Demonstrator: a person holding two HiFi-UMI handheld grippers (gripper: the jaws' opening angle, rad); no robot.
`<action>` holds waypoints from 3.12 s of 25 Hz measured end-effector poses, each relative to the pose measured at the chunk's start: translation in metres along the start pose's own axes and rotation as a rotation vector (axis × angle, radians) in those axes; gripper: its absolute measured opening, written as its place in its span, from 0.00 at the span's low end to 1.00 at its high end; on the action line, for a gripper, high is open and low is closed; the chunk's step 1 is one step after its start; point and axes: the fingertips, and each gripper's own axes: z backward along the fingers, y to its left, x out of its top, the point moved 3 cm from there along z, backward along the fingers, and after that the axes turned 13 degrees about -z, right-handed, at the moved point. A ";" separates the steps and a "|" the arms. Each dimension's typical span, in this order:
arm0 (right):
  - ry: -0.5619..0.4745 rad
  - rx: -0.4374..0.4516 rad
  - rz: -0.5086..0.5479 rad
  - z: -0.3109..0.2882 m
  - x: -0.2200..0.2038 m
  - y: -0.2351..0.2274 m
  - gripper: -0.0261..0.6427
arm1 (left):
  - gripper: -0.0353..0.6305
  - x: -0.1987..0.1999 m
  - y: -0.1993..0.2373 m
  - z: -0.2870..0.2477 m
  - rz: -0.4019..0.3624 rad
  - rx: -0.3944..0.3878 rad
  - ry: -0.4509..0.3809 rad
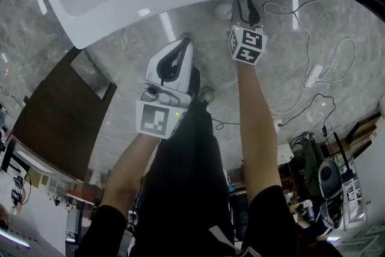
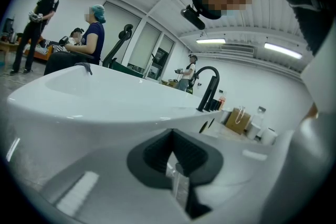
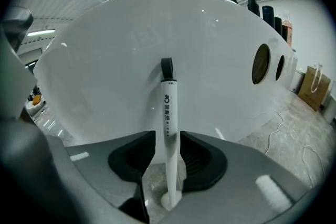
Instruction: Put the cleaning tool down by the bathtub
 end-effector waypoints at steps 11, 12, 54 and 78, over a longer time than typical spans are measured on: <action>-0.028 -0.008 -0.021 0.051 0.011 0.005 0.21 | 0.07 0.030 -0.016 0.027 0.006 0.012 -0.046; -0.031 -0.009 -0.028 0.057 0.011 0.005 0.19 | 0.06 0.034 -0.018 0.029 0.003 0.014 -0.054; -0.283 0.157 -0.148 0.505 0.125 0.073 0.04 | 0.06 0.261 -0.204 0.272 -0.143 0.048 -0.347; -0.540 0.262 -0.069 0.736 0.132 0.104 0.04 | 0.07 0.297 -0.277 0.402 -0.156 0.085 -0.416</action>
